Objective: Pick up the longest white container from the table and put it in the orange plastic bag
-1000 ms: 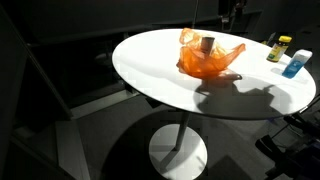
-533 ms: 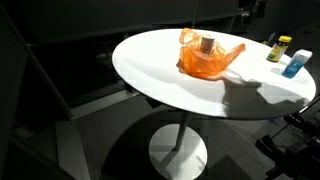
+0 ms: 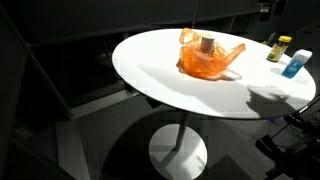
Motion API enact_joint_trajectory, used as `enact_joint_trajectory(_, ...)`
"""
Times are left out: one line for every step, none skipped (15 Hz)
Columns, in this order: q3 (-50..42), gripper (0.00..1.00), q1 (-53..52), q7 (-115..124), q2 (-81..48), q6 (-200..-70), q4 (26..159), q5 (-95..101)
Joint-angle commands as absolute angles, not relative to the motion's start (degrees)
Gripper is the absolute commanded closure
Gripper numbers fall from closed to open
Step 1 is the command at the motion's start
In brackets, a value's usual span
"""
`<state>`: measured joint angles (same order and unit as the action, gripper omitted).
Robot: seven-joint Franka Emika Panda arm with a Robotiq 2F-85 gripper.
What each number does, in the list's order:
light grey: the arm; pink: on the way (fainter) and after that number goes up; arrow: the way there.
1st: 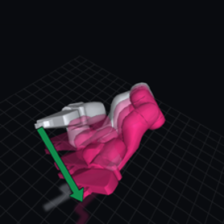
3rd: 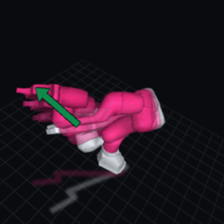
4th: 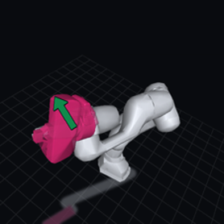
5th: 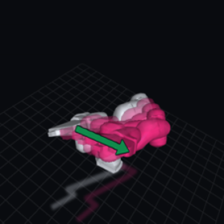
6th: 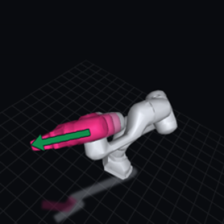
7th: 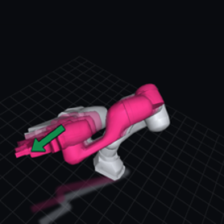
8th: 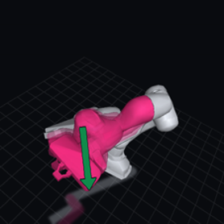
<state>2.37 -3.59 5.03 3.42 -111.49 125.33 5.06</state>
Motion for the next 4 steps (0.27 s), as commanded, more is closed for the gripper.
enact_joint_trajectory(2.7,0.0,-3.3,5.0,3.7,-111.4,125.6,5.0)
enact_joint_trajectory(2.7,0.0,-3.3,5.0,3.6,-111.4,125.6,5.0)
enact_joint_trajectory(2.7,0.0,-3.3,5.0,3.5,-111.4,125.6,5.0)
enact_joint_trajectory(2.7,0.0,-3.3,5.0,3.4,-111.4,125.6,5.0)
